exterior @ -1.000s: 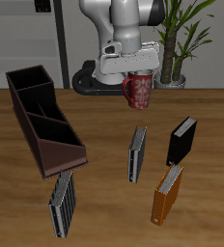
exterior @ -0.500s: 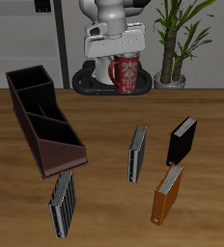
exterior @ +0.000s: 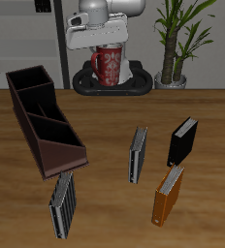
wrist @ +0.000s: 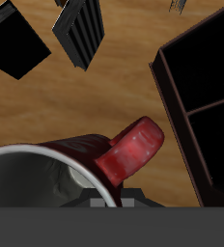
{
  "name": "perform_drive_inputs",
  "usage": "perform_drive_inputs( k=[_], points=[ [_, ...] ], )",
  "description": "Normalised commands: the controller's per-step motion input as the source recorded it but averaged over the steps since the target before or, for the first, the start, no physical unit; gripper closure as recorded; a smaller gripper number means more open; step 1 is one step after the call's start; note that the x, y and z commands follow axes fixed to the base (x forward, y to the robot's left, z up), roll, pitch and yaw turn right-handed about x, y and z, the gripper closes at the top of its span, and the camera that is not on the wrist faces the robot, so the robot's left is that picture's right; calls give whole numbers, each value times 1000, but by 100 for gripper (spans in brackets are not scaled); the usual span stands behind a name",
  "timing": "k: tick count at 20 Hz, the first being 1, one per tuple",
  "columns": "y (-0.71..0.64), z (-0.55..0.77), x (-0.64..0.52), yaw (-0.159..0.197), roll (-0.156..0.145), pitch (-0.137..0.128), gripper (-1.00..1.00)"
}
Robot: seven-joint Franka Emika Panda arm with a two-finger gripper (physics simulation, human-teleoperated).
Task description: Place the red mug into the right desk caddy's right compartment
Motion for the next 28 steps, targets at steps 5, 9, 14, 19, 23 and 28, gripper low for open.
perform_drive_inputs(
  k=[5,9,14,19,23,28],
  points=[
    [-674,193,24,65,-51,-26,100],
    [-652,47,79,18,-78,50,100],
    [-302,99,-75,43,-24,-17,100],
    [-375,149,-82,28,-13,-3,100],
    [-245,76,-108,-16,-9,4,100],
    [-258,79,-152,5,-13,-20,100]
  ],
)
